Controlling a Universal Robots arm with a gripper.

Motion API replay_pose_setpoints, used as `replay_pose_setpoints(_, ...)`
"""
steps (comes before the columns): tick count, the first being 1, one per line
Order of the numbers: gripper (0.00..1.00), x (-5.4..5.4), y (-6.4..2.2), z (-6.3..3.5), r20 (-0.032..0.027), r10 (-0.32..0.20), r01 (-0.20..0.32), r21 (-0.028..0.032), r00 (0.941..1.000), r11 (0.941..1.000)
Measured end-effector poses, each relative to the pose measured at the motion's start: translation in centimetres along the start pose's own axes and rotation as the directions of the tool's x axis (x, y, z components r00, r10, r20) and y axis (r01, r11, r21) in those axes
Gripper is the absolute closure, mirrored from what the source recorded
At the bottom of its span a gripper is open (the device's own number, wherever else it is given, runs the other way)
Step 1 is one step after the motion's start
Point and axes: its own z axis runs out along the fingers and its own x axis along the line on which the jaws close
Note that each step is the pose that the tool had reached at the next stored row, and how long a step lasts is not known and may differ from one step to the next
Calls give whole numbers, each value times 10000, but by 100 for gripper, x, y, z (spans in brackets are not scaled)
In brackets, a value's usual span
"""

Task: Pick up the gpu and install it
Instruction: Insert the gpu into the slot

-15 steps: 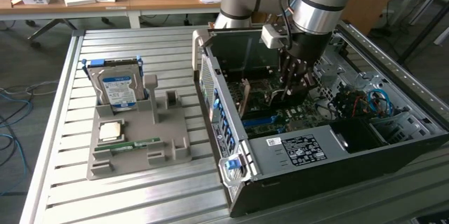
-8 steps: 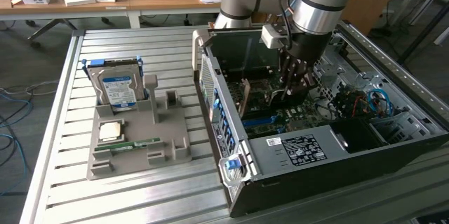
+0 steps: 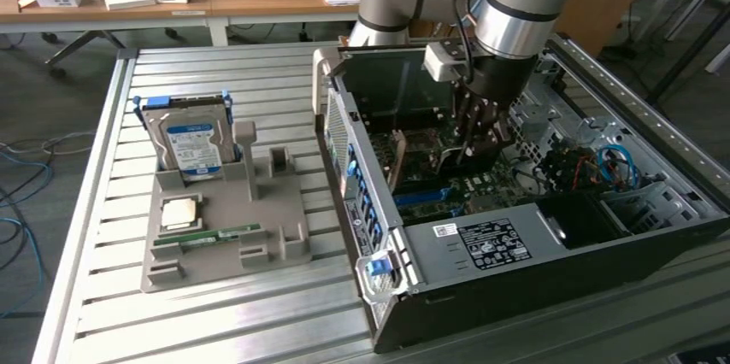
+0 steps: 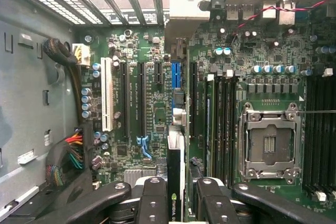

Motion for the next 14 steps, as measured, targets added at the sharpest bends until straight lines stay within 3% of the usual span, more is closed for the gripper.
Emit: replay_pose_setpoints(14,74,1,40,30,4,1,-1,8,10000,10000)
